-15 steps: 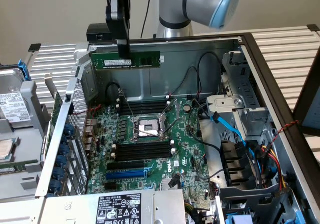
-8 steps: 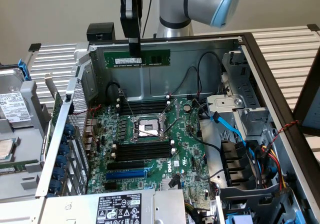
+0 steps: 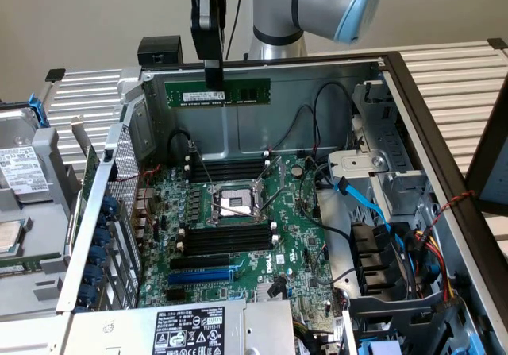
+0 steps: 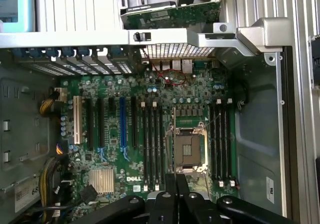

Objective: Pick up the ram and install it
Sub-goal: 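Insert the ram into the slot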

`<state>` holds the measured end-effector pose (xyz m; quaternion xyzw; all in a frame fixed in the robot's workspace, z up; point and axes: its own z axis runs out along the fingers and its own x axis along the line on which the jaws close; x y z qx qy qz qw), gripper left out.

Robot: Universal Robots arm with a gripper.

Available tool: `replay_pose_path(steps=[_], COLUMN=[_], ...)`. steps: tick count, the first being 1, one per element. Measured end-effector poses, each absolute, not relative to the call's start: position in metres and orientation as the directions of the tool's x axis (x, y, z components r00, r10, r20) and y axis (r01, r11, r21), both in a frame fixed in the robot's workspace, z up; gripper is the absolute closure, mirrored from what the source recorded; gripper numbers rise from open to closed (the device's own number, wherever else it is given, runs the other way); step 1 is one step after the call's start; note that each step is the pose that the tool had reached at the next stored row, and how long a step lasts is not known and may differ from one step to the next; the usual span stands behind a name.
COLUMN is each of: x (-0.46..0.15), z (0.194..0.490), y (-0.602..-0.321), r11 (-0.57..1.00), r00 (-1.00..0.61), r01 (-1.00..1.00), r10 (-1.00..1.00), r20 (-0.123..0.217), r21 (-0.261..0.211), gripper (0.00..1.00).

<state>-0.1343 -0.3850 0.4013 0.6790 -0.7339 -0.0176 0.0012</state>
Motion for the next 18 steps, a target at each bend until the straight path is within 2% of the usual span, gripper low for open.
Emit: replay_pose_path(steps=[6, 18], x=[-0.134, -0.132], z=[0.401, 0.380], y=[-0.385, -0.386], r11=[0.077, 0.078], r00=[-0.078, -0.078], r01=[-0.997, -0.997], r10=[-0.997, -0.997], r20=[-0.022, -0.022], r21=[0.028, 0.028], gripper=[0.88, 0.88])
